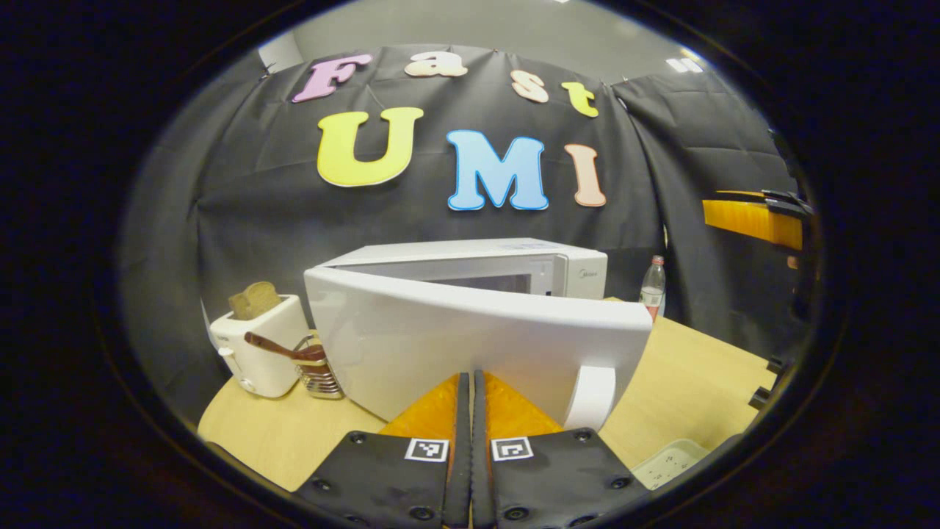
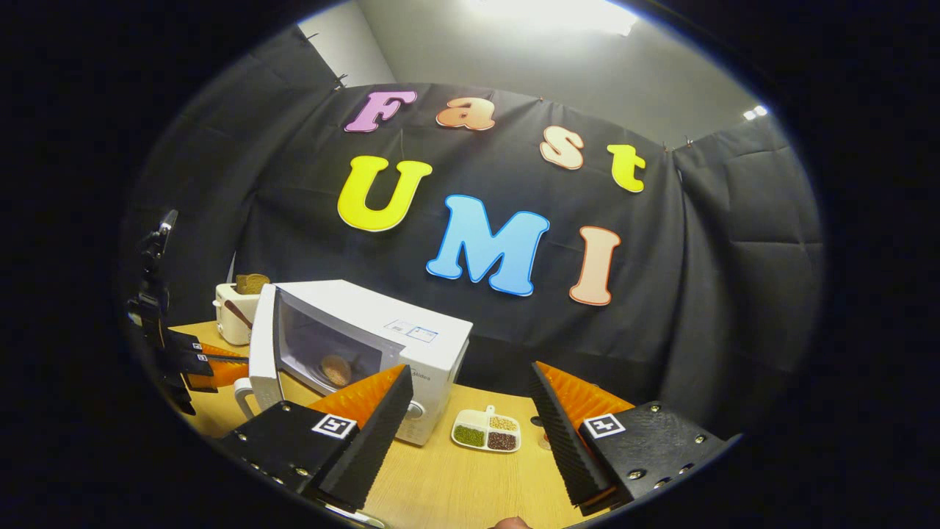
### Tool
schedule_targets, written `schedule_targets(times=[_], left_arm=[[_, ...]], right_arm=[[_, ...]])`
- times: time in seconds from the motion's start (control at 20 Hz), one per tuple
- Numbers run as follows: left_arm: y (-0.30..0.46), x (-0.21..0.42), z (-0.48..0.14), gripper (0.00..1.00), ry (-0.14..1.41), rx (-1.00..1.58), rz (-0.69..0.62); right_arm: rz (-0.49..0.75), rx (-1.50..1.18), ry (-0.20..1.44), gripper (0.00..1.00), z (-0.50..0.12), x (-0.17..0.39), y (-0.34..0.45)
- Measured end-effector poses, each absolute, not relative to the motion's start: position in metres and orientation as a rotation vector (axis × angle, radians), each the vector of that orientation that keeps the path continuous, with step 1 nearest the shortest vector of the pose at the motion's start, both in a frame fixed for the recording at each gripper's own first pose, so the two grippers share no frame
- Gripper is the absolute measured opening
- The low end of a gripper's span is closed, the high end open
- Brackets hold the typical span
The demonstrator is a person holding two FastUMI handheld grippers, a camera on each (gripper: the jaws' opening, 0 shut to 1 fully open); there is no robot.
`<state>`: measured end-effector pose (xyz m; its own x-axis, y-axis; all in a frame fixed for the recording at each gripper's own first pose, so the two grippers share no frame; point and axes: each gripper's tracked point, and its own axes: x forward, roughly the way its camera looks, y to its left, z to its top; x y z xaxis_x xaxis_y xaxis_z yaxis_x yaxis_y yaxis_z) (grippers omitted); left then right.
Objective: Open the microwave oven with the left hand, put the food in, and close the microwave oven.
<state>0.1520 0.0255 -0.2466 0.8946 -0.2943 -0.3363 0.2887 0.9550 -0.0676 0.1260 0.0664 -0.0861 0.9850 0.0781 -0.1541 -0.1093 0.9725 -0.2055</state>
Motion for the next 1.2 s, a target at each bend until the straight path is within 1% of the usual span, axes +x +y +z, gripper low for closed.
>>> schedule_targets(times=[0.6,1.2], left_arm=[[-0.014,0.211,-0.25,0.07,0.334,-0.006,-0.374],[-0.032,0.258,-0.27,0.07,0.363,-0.03,-0.339]], right_arm=[[-0.02,-0.205,0.172,0.96,-0.084,0.095,0.024],[-0.086,-0.198,0.201,0.96,-0.088,0.073,-0.007]])
